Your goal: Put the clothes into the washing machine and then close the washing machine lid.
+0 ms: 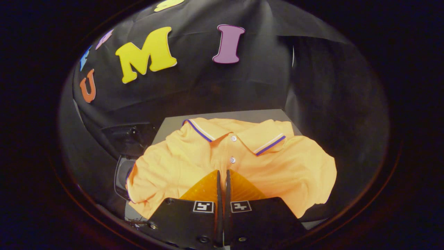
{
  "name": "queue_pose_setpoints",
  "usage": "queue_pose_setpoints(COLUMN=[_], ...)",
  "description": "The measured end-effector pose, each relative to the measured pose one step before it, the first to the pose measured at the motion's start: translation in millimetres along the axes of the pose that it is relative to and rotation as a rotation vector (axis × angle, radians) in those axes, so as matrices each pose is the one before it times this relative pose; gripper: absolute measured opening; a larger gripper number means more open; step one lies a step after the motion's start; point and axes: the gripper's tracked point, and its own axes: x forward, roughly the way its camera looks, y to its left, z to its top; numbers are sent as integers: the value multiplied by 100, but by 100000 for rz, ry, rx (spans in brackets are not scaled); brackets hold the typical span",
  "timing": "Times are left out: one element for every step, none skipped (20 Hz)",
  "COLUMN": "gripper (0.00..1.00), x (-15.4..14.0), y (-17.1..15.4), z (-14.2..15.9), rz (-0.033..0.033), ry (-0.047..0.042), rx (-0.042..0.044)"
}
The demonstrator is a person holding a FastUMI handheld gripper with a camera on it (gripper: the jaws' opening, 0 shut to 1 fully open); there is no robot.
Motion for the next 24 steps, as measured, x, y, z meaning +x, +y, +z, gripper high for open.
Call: queue_pose_setpoints(gripper=[5,5,5,5,4,5,5,5,4,5,4,5,5,4,4,4,4,4,4,4,4,5,4,4], x=[-401,-524,-419,-466,-361,-383,-287,-222,-15,25,108,289,271,369,352,436,302,305,337,442,354,331,343,520], y=[804,851,780,762,895,1086,1006,1088,1115,1334,1221,1192,1146,1320,1040,1203,1101,1101,1161,978,850,1134,1009,967], z=[432,632,630,595,527,646,383,487,395,324,151,98,-1,-4,-5,-14,-33,3,-28,-27,39,41,-40,46], rz=[1956,1604,1265,1105,1127,1572,1597,1708,1624,1953,1783,1782,1665,1818,1214,1400,1261,1341,1396,1184,1051,1518,1288,1214], ry=[-824,-1201,-1158,-1361,-1044,-871,-516,-736,-243,-415,-29,192,286,506,323,475,360,465,545,558,371,585,497,516], rx=[651,138,-669,-844,-913,-769,-618,-580,-776,-668,-759,-628,-509,-714,-724,-1036,-834,-739,-840,-926,-786,-944,-835,-757])
